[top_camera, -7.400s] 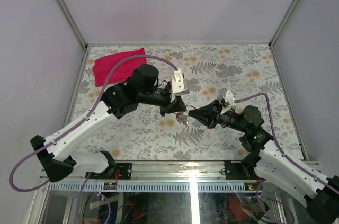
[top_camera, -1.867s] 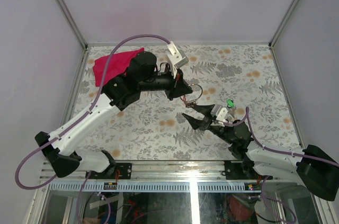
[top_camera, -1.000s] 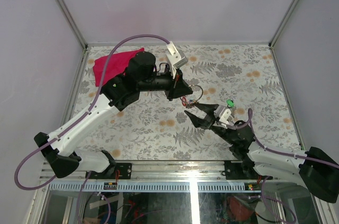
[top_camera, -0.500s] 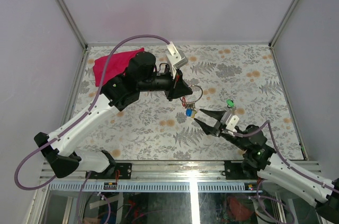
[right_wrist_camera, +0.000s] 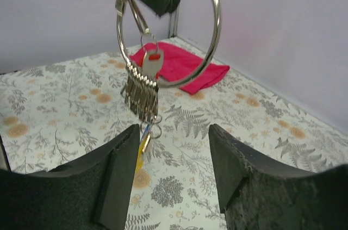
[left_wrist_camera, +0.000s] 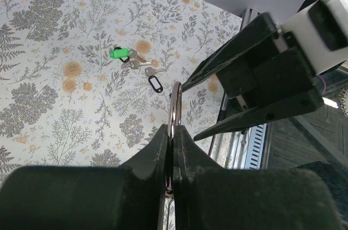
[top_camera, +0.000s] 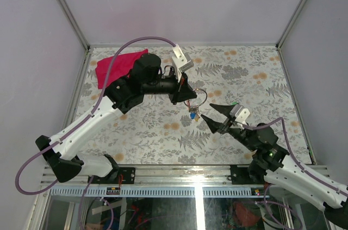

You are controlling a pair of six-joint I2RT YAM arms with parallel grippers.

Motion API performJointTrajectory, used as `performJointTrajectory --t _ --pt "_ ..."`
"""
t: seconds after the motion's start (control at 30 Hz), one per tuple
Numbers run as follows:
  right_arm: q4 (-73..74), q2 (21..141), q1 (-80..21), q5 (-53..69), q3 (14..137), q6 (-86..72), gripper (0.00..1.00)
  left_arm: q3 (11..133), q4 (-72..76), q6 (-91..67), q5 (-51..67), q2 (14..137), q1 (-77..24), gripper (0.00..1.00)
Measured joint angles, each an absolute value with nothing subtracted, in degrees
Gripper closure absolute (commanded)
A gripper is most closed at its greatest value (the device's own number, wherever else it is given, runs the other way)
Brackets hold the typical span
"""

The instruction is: Put the keys on the keyring

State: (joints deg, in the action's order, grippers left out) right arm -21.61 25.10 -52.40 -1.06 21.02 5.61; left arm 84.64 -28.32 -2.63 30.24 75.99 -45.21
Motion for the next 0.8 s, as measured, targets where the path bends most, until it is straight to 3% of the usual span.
performJointTrajectory --t 0.27,0.53,0.67,0.8 --pt "-30.35 32.38 -52.40 -0.84 14.39 4.23 0.33 85.17 -28.38 -2.50 30.26 75.99 -45.21 1.00" --pt "-43.03 41.89 -52.40 -0.84 13.13 3.09 0.34 85.25 -28.34 -2.52 30.41 75.99 -45.21 1.00" --pt "-49.25 46.85 -52.40 -0.80 13.08 2.87 0.39 85.25 -28.34 -2.52 30.48 75.99 -45.21 1.00" --pt "-54.22 50.68 -52.40 -0.75 13.08 2.22 0.53 85.25 -28.34 -2.52 30.50 75.99 -45.21 1.00"
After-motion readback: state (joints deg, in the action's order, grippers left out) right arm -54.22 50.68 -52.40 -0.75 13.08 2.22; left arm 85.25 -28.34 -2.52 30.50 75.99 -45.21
